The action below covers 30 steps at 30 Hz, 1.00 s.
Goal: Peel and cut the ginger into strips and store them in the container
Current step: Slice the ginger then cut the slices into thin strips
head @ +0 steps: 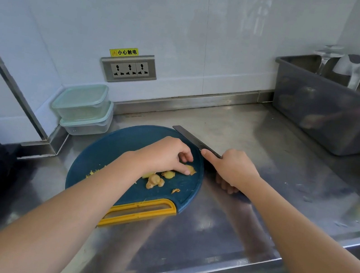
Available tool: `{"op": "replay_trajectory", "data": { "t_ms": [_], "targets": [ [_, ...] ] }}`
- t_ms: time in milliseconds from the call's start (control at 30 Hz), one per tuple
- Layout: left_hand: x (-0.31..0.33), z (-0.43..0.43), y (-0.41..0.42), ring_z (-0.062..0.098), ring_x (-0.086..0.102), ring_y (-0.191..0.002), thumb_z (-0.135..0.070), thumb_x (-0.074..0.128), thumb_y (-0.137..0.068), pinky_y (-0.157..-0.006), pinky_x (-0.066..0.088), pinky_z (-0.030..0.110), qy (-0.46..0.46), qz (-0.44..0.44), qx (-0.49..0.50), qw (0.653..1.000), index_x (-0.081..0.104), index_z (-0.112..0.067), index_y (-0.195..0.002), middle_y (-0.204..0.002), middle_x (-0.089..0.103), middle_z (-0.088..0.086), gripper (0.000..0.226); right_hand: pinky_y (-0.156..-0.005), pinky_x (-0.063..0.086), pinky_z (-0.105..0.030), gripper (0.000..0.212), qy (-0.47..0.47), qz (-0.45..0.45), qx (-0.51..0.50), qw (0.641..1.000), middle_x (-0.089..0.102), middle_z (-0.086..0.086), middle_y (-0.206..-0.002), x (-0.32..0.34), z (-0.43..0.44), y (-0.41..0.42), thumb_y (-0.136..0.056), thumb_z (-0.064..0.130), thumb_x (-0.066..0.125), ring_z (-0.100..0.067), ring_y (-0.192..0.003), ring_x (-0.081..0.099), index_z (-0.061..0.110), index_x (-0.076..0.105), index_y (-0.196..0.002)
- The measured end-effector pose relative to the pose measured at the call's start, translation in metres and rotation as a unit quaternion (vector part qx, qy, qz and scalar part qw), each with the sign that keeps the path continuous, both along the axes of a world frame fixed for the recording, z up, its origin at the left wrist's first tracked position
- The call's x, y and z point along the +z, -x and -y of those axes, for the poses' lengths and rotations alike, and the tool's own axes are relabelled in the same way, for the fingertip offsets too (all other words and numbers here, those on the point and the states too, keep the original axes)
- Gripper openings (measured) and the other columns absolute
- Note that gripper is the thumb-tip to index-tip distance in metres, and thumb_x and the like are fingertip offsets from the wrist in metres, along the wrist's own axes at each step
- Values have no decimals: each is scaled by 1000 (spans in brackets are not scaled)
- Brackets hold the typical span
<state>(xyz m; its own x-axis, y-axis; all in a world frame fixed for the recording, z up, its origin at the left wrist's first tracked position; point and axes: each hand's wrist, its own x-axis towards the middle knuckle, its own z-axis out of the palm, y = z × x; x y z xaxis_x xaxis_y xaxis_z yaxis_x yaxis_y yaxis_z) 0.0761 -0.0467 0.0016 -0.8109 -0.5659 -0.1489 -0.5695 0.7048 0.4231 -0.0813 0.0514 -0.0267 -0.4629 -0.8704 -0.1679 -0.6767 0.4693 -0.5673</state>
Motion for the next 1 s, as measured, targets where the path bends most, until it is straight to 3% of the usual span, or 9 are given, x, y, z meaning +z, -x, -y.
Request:
{"op": "replay_trajectory", "data": {
  "t_ms": [100,233,433,667,1000],
  "targets": [
    [7,5,-5,0,56,-72,-27,68,-85,-60,37,13,36,8,-3,999,63,-25,-119,-99,57,-13,34,-47,56,-27,79,3,6,-2,1000,56,-2,-37,0,0,0,-90,72,38,-18,-32,55,4,63,-59],
    [8,6,-10,-2,49,-69,-20,70,-83,-58,31,12,61,50,-10,997,70,-22,-104,-81,51,-21,20,-48,56,-25,79,-2,6,-8,1000,58,-3,-40,0,-1,-1,-89,73,37,-17,-33,56,4,64,-60],
    [6,3,-9,1,49,-74,-18,70,-83,-58,32,15,68,53,-8,996,67,-23,-95,-82,51,-18,13,-54,59,-31,79,0,1,-6,1000,60,-3,-42,0,-1,-2,-89,72,37,-18,-36,58,3,66,-62],
    [5,2,-9,4,58,-76,-12,72,-81,-63,42,15,18,30,1,999,63,-23,-87,-83,61,-11,16,-50,57,-26,79,2,0,-6,1000,59,-3,-42,0,-2,-2,-90,72,37,-17,-35,57,4,65,-61],
    [9,1,-11,1,58,-73,-22,70,-84,-61,41,14,-34,4,25,999,64,-24,-88,-82,63,-11,8,-50,57,-28,80,3,3,-5,1000,59,-4,-41,0,-1,-1,-90,71,37,-18,-33,55,2,65,-62]
  ]
}}
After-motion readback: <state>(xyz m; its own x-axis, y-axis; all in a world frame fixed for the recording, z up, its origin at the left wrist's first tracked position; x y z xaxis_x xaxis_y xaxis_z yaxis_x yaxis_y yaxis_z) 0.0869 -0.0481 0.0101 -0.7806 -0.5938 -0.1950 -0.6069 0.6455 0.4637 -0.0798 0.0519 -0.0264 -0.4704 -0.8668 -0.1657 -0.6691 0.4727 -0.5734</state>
